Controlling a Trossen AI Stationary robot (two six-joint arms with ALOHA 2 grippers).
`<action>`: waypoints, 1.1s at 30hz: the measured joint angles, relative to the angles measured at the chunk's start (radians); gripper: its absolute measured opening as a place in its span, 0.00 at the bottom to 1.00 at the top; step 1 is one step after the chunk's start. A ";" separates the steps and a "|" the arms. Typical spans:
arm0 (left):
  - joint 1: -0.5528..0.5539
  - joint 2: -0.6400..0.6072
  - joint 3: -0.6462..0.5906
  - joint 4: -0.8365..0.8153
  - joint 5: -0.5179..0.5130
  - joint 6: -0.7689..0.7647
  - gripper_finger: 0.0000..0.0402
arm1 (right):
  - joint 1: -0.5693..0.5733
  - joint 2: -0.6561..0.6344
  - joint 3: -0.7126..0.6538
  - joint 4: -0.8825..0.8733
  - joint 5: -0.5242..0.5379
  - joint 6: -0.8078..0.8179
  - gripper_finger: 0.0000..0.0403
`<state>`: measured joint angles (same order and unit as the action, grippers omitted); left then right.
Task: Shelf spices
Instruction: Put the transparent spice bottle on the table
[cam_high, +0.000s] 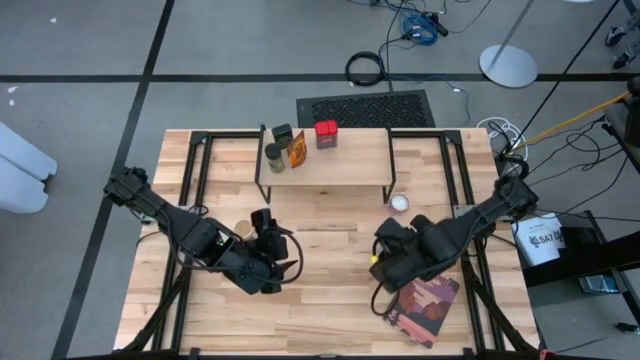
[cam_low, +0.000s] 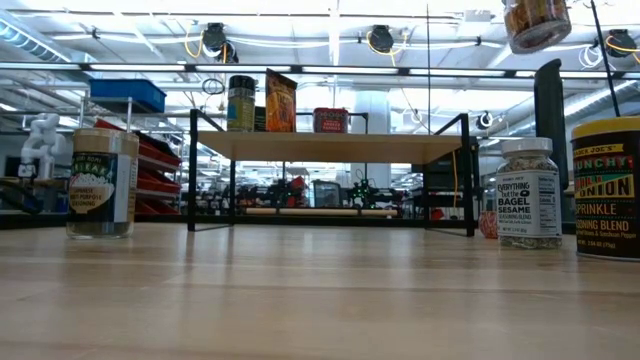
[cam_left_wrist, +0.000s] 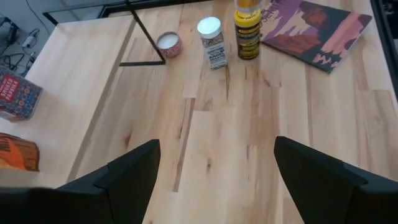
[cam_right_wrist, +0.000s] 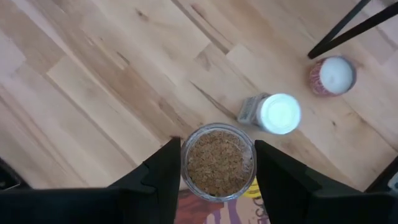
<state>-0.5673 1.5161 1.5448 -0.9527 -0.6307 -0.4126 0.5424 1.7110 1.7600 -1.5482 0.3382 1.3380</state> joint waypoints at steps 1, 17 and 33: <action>-0.004 0.000 0.000 0.000 0.000 0.000 0.81 | 0.005 0.017 0.000 0.001 0.001 0.012 0.41; -0.113 0.000 0.000 0.000 0.000 -0.027 0.81 | 0.016 0.295 0.000 0.091 0.011 0.147 0.41; -0.165 0.000 0.000 -0.001 0.000 -0.029 0.81 | 0.016 0.423 0.000 -0.022 0.005 0.225 0.41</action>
<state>-0.7326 1.5158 1.5448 -0.9534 -0.6311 -0.4412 0.5583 2.1341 1.7596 -1.5700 0.3431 1.5631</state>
